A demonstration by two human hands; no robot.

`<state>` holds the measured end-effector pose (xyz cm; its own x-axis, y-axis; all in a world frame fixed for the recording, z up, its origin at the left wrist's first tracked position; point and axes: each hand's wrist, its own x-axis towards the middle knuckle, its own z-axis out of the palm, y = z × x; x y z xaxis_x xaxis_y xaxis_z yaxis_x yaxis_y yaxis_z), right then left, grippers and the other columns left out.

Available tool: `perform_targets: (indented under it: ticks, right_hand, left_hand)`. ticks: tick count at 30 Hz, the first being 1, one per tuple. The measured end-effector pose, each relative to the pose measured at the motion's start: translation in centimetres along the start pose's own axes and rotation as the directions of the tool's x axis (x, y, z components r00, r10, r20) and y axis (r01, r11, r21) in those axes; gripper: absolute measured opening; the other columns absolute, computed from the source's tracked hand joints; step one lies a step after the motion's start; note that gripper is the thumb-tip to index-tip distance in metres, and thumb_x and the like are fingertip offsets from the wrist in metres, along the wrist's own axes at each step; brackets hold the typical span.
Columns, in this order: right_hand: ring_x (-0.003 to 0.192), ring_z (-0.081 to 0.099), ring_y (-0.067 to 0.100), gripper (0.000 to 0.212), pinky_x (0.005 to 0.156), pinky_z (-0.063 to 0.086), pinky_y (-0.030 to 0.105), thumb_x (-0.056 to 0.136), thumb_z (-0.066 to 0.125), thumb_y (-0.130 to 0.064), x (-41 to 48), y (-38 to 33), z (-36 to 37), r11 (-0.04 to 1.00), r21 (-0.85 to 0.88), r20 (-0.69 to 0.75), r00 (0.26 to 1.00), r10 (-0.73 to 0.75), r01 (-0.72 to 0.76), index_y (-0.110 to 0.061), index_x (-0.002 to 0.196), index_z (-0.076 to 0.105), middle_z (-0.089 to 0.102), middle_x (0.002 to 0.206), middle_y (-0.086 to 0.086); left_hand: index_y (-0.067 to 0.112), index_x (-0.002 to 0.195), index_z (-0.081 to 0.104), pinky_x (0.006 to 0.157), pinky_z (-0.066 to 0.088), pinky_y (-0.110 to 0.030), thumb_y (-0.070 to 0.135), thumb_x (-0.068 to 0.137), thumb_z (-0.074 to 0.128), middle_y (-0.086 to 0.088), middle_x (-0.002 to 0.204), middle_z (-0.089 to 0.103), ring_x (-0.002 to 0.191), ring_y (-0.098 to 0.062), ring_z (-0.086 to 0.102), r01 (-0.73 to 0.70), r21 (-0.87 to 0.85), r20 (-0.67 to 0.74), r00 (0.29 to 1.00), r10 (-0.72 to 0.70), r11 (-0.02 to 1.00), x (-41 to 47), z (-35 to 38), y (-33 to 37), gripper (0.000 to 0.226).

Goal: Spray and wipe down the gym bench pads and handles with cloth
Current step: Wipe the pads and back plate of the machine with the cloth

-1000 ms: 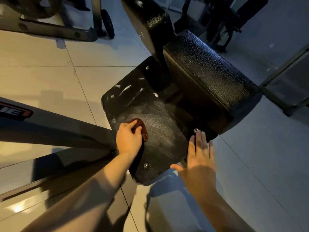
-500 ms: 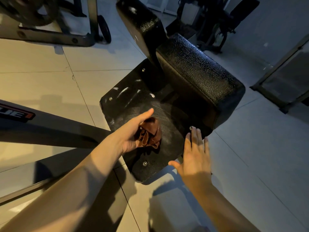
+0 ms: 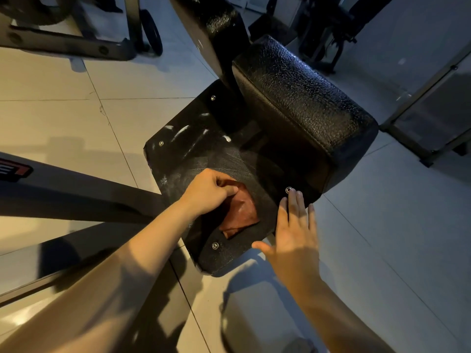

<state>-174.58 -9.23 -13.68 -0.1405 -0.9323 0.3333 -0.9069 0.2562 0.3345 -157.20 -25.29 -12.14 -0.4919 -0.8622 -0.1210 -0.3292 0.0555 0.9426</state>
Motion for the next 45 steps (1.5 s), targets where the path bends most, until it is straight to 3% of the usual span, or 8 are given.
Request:
perform_targets:
  ticks: [5,9,12,16,21,27,38,45]
  right_hand:
    - [0.152,0.024,0.04,0.118,0.125,0.017,0.055,0.066,0.073,-0.072,-0.2,0.1,0.3,1.0,0.022,-0.062,0.998,-0.016,0.018,0.007,0.148,0.043,0.03,0.161,0.026]
    - [0.151,0.025,0.041,0.117,0.123,0.018,0.055,0.068,0.07,-0.074,-0.2,0.3,0.5,0.999,0.028,-0.064,0.998,-0.019,0.02,0.007,0.148,0.043,0.03,0.161,0.026]
    - [0.152,0.025,0.041,0.119,0.123,0.018,0.055,0.066,0.074,-0.074,-0.1,0.2,0.6,1.0,0.024,-0.049,0.999,-0.013,0.014,0.006,0.149,0.043,0.029,0.162,0.025]
    - [0.152,0.024,0.04,0.119,0.123,0.019,0.055,0.066,0.074,-0.073,-0.1,0.2,0.5,0.999,0.033,-0.051,0.999,-0.004,0.006,0.005,0.149,0.042,0.029,0.162,0.025]
    - [0.151,0.025,0.04,0.118,0.122,0.018,0.055,0.067,0.074,-0.073,0.0,0.3,0.5,1.0,0.02,-0.045,0.999,-0.009,0.01,0.005,0.149,0.042,0.03,0.161,0.025]
    - [0.151,0.025,0.041,0.115,0.122,0.022,0.058,0.068,0.072,-0.071,-0.1,0.2,0.4,0.999,0.047,-0.07,0.997,-0.011,0.014,0.006,0.149,0.042,0.031,0.16,0.026]
    - [0.152,0.024,0.04,0.113,0.121,0.025,0.059,0.069,0.073,-0.069,-0.2,-0.1,0.3,0.998,0.067,-0.069,0.998,0.003,0.002,0.004,0.149,0.042,0.031,0.161,0.025]
    - [0.154,0.021,0.039,0.12,0.124,0.02,0.057,0.065,0.08,-0.068,0.0,0.1,-0.1,0.998,0.056,-0.031,1.0,0.005,-0.003,0.006,0.15,0.041,0.027,0.163,0.025]
  left_hand:
    - [0.024,0.08,0.071,0.079,0.054,-0.043,0.035,0.092,0.073,0.007,0.08,0.071,0.084,-0.019,0.068,-0.053,0.197,-0.141,0.987,0.082,0.979,1.5,0.7,-3.4,0.016]
    - [0.024,0.11,0.064,0.086,0.05,-0.038,0.044,0.082,0.081,0.007,0.108,0.066,0.1,-0.014,0.059,-0.077,0.251,-0.286,0.946,0.15,0.965,1.6,1.3,-5.0,0.038]
    - [0.022,0.106,0.053,0.079,0.043,-0.034,0.046,0.078,0.083,0.003,0.107,0.052,0.098,-0.012,0.047,-0.112,0.357,-0.432,0.861,0.27,0.927,0.8,1.9,-5.3,0.047]
    - [0.019,0.096,0.062,0.074,0.045,-0.037,0.034,0.094,0.067,0.0,0.093,0.06,0.089,-0.025,0.062,-0.211,0.467,-0.313,0.869,0.384,0.859,-0.5,3.5,-5.3,0.016]
    - [0.022,0.134,0.065,0.093,0.048,-0.035,0.054,0.087,0.061,0.003,0.123,0.054,0.114,-0.018,0.052,-0.288,0.433,-0.2,0.893,0.402,0.854,-2.2,4.1,-6.4,0.057]
    - [0.024,0.128,0.071,0.102,0.045,-0.042,0.054,0.084,0.066,0.0,0.134,0.053,0.123,-0.023,0.048,-0.314,0.493,-0.179,0.876,0.448,0.811,-1.8,3.2,-7.0,0.053]
    - [0.027,0.131,0.069,0.098,0.046,-0.037,0.043,0.091,0.073,0.001,0.119,0.059,0.112,-0.024,0.06,0.108,0.16,-0.448,0.894,-0.025,0.981,-0.2,0.6,-9.2,0.043]
    - [0.022,0.129,0.071,0.087,0.045,-0.031,0.038,0.089,0.066,0.004,0.107,0.052,0.099,-0.017,0.052,-0.365,0.312,-0.157,0.891,0.426,0.877,-4.0,7.0,-4.1,0.043]
